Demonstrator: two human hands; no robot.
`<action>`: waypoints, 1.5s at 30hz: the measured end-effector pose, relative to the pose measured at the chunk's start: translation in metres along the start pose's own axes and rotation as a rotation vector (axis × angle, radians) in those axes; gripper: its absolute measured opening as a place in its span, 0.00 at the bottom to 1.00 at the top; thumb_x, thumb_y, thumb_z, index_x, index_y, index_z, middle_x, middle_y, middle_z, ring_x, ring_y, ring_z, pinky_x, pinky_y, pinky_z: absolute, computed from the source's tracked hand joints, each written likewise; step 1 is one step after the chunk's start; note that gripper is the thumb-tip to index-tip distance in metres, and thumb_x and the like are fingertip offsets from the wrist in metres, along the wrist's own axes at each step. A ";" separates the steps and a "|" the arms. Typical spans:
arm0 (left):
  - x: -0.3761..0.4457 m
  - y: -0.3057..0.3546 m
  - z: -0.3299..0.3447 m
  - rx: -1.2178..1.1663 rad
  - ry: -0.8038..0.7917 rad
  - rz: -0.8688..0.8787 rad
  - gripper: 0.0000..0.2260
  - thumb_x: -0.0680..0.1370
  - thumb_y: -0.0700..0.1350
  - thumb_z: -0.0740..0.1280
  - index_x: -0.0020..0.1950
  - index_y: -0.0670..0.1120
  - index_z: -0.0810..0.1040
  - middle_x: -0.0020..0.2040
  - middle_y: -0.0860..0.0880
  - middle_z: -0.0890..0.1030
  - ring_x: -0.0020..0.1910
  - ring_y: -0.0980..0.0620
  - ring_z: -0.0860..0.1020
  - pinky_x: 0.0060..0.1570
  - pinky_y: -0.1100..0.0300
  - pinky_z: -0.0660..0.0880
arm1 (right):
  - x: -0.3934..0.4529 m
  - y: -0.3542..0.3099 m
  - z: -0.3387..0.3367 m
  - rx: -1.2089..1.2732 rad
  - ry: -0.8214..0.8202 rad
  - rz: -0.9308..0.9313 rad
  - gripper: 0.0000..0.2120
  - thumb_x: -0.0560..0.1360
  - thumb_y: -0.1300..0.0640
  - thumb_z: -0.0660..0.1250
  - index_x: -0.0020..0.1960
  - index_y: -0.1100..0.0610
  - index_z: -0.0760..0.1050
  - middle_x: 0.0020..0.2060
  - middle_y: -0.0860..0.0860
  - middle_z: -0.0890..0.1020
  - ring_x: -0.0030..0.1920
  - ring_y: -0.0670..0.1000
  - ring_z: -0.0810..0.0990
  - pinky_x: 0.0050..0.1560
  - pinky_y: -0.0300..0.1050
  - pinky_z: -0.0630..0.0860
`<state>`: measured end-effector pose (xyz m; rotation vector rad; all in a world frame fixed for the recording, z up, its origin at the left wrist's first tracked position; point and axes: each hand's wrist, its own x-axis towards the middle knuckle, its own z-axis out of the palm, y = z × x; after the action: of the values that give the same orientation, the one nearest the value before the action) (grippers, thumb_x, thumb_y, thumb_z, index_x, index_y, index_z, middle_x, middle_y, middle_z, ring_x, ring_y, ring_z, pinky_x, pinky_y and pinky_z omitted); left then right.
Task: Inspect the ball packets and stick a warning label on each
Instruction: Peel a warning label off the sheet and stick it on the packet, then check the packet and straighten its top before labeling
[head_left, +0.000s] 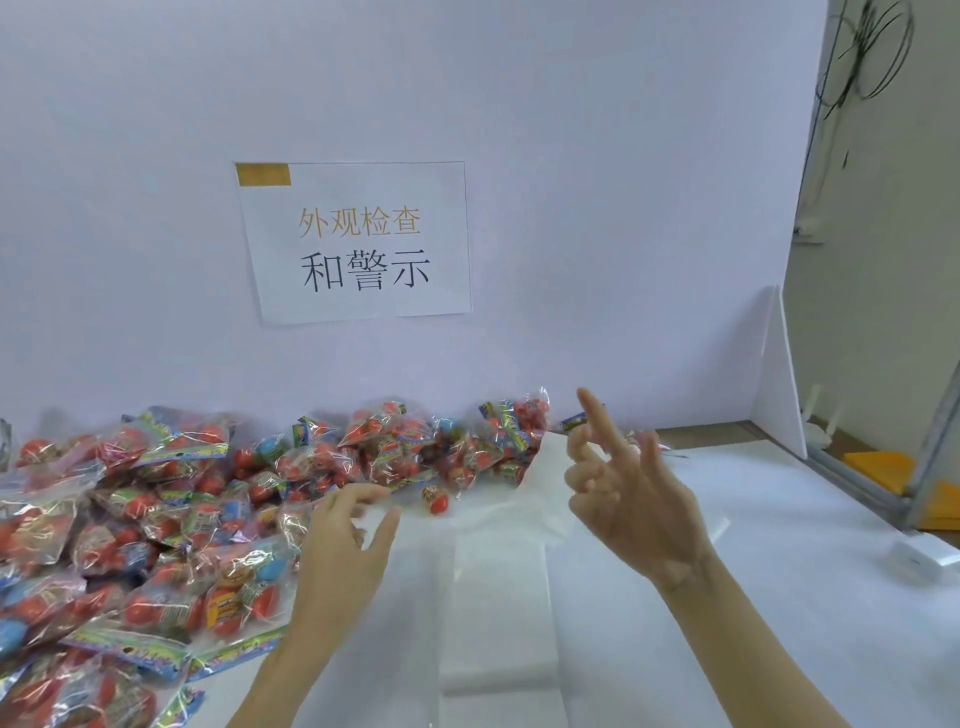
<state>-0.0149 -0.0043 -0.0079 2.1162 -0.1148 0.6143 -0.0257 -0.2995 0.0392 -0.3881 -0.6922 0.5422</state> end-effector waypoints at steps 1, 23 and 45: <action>0.000 -0.011 -0.001 0.218 0.044 0.084 0.11 0.77 0.40 0.76 0.58 0.46 0.83 0.61 0.44 0.81 0.58 0.56 0.78 0.56 0.61 0.72 | 0.002 0.003 -0.003 -0.037 0.056 0.025 0.25 0.85 0.54 0.64 0.81 0.56 0.66 0.61 0.58 0.80 0.51 0.54 0.80 0.53 0.47 0.78; -0.009 0.005 0.010 0.066 -0.163 0.441 0.35 0.75 0.53 0.77 0.79 0.52 0.66 0.69 0.56 0.71 0.71 0.66 0.66 0.67 0.76 0.62 | 0.018 0.059 -0.025 -0.801 0.659 0.143 0.24 0.75 0.44 0.74 0.69 0.52 0.80 0.60 0.54 0.86 0.60 0.53 0.85 0.55 0.42 0.81; -0.013 0.035 0.009 -0.752 -0.223 -0.336 0.08 0.82 0.41 0.69 0.58 0.46 0.86 0.53 0.45 0.87 0.50 0.46 0.85 0.48 0.58 0.81 | 0.025 0.067 -0.016 -1.039 0.767 0.076 0.15 0.87 0.59 0.58 0.58 0.53 0.84 0.51 0.52 0.89 0.51 0.51 0.87 0.52 0.40 0.82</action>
<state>-0.0336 -0.0339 0.0079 1.4154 -0.0916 0.0946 -0.0207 -0.2342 0.0065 -1.5058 -0.1511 0.0262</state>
